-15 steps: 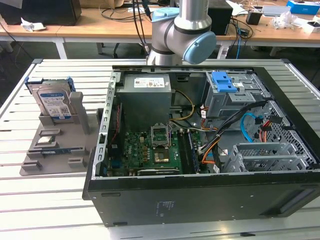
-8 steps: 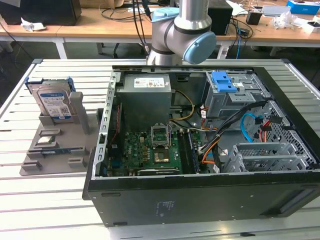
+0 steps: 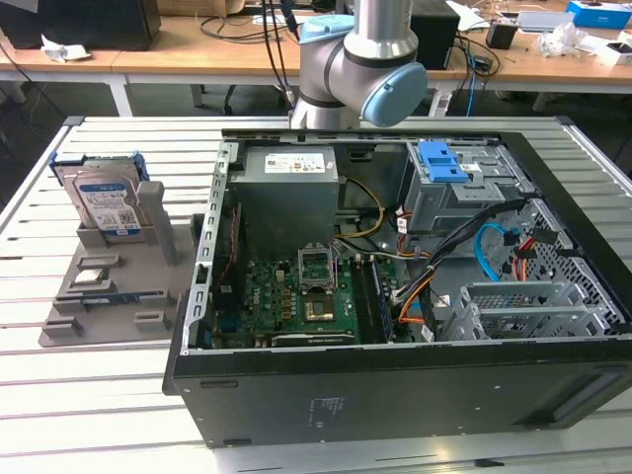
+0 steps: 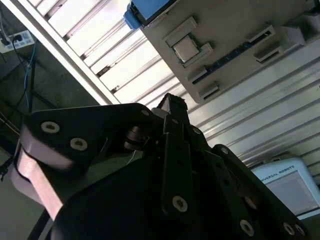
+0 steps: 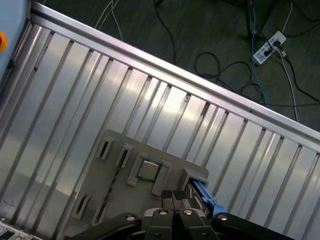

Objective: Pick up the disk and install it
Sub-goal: 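Pick up the disk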

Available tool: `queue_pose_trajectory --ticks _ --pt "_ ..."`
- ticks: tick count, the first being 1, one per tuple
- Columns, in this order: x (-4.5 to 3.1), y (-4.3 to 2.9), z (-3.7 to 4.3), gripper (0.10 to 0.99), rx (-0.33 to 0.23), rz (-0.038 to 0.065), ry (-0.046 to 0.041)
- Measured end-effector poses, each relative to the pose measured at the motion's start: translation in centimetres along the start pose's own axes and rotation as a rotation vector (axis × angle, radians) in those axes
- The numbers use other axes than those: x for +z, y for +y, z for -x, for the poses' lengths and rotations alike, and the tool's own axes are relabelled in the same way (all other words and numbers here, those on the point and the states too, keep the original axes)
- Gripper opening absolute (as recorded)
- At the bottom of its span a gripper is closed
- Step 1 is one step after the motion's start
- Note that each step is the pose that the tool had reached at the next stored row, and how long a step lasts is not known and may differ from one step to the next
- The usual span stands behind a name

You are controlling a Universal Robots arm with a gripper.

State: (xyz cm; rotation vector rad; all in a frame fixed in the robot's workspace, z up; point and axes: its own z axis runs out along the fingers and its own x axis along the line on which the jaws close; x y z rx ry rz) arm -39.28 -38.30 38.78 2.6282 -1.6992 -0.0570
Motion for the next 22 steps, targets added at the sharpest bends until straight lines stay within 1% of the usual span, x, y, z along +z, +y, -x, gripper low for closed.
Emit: queue_pose_trajectory --ticks 1,2,3,6,7,19,20,22 --pt "0.00 0.00 0.00 0.102 0.005 0.000 -0.0001" --pt "0.00 0.00 0.01 0.102 0.023 -0.001 -0.0007" --pt "0.00 0.00 0.01 0.102 0.052 -0.001 -0.0015" --pt "0.00 0.00 0.00 0.102 0.105 -0.003 -0.0031" --pt "0.00 0.00 0.00 0.102 0.133 -0.003 -0.0039" --pt "0.01 0.00 0.00 0.102 0.314 -0.008 -0.0092" --pt "0.01 0.00 0.00 0.102 0.333 -0.008 -0.0098" --pt "0.01 0.00 0.00 0.102 0.388 -0.009 -0.0115"
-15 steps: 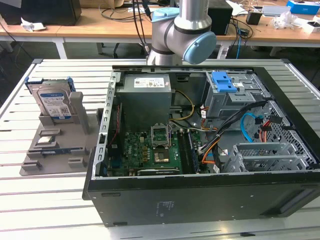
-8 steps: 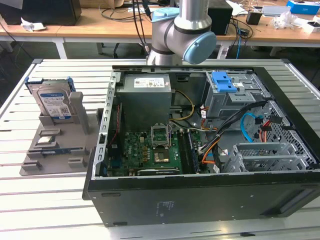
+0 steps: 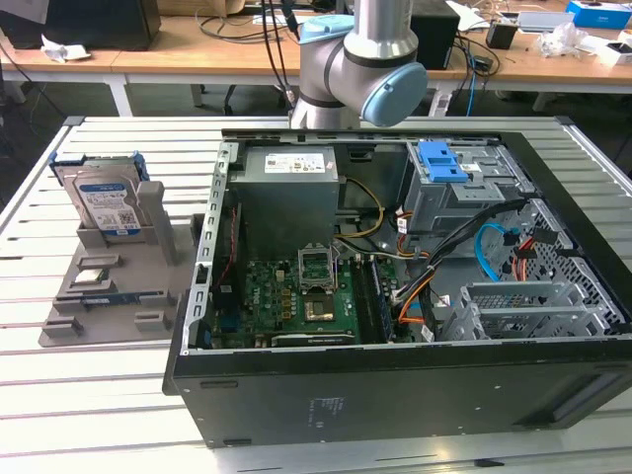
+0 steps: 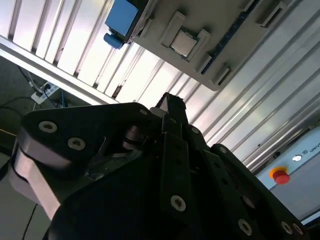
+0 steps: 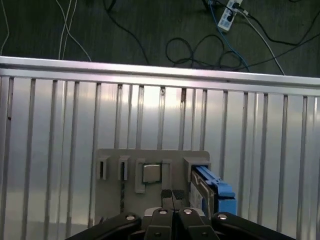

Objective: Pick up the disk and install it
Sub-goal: 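Pick up the disk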

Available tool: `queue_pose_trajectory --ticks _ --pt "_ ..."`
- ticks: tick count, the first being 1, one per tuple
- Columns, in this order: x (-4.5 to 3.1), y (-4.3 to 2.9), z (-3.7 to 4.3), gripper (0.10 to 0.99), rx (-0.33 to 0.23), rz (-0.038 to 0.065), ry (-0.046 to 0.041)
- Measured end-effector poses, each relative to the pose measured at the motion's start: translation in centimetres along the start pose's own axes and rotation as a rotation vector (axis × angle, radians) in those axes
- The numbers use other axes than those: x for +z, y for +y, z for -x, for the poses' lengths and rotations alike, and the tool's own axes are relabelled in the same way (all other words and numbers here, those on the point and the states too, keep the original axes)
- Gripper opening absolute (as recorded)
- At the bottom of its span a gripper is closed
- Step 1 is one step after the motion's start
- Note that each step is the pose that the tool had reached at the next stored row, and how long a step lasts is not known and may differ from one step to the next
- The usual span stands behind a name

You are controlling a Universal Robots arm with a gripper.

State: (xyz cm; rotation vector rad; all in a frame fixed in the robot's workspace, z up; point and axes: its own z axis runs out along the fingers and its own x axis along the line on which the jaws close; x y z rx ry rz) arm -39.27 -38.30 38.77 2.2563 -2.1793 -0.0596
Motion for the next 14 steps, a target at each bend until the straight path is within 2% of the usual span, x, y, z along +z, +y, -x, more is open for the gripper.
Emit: queue_pose_trajectory --ticks 5,11,13,14 --pt "0.01 0.00 0.00 0.102 0.105 -0.003 -0.0030" --pt "0.01 0.00 0.00 0.110 0.110 -0.003 -0.0032" --pt "0.01 0.00 0.00 0.231 0.110 -0.003 -0.0032" --pt "0.01 0.00 0.00 0.231 0.110 -0.003 -0.0032"
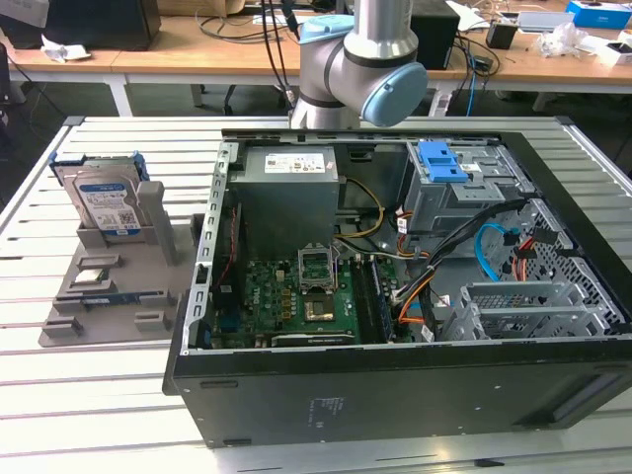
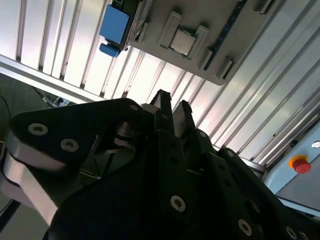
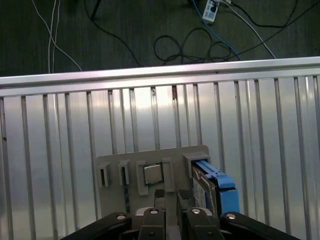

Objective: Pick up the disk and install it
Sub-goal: 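Pick up the disk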

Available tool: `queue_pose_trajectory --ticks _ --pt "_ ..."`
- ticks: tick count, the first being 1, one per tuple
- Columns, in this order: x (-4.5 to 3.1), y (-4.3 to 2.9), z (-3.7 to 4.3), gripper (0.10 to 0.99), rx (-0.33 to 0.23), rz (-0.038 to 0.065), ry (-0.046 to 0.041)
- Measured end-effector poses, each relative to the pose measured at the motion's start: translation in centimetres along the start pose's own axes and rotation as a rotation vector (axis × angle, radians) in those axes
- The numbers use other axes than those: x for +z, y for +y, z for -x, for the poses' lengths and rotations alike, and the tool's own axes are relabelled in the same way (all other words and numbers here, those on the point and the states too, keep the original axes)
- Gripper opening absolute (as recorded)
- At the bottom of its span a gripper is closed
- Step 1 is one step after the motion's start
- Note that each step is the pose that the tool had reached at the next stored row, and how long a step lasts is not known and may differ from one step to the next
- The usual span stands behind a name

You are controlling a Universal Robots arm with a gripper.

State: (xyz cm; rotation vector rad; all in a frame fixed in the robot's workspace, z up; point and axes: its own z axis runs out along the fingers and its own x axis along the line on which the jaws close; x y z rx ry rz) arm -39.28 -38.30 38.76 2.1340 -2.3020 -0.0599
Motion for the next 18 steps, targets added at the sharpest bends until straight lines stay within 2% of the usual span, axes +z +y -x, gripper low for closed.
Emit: queue_pose_trajectory --ticks 3,4,5,6,7,14,16,18 --pt "0.00 0.00 0.00 0.416 0.001 0.000 0.0000" --pt "0.00 0.00 0.00 0.416 0.001 0.000 0.0000" --pt "0.00 0.00 0.00 0.533 0.001 0.000 0.0000" --pt "0.00 0.00 0.00 0.533 0.002 0.000 0.0000" --pt "0.00 0.00 0.00 0.600 0.002 0.000 -0.0001" --pt "0.00 0.01 0.18 0.600 0.003 0.000 -0.0001" --pt "0.01 0.03 0.52 0.600 0.003 0.000 -0.0001" --pt "0.04 0.07 1.22 0.600 0.002 0.000 -0.0001"
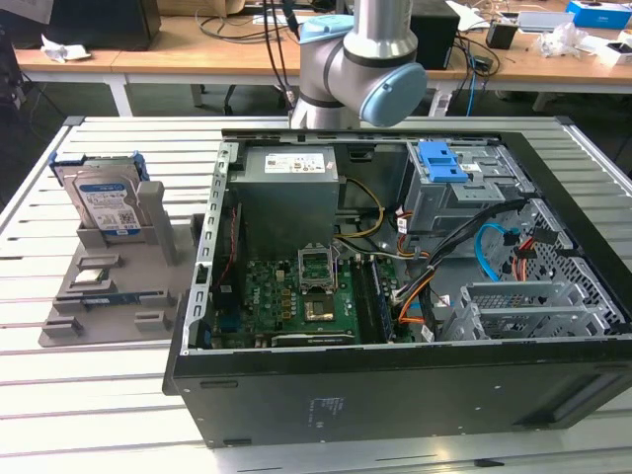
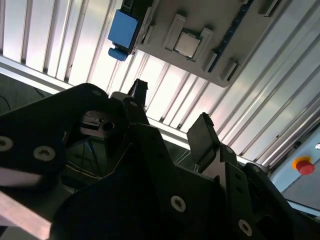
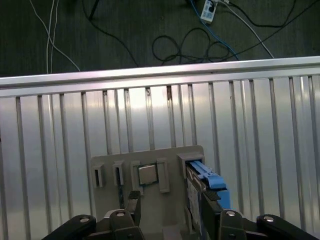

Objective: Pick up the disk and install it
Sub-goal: 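Pick up the disk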

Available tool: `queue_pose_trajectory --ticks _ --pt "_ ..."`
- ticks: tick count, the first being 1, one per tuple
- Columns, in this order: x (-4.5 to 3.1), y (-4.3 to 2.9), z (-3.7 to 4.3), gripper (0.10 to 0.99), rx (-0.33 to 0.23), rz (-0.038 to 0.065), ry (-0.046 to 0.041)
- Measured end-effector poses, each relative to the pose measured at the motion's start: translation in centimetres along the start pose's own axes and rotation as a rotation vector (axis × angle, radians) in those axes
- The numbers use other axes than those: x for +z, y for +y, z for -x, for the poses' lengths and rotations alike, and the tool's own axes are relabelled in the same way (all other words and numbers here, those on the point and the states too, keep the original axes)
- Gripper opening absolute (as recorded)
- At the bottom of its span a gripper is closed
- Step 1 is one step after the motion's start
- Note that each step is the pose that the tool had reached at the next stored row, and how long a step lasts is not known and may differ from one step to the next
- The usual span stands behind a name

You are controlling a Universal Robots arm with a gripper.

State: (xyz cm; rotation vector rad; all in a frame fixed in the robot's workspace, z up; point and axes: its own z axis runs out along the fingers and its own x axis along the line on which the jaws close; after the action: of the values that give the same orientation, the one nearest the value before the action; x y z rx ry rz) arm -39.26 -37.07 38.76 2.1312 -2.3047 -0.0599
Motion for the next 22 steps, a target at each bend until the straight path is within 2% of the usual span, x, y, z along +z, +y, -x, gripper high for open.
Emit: queue_pose_trajectory --ticks 4,20,22 --pt "0.03 0.02 1.07 0.600 0.000 0.000 0.0000" --pt "0.08 -0.17 3.45 0.600 0.000 0.000 0.0001" --pt "0.14 -0.32 3.95 0.600 0.000 0.000 0.0000"
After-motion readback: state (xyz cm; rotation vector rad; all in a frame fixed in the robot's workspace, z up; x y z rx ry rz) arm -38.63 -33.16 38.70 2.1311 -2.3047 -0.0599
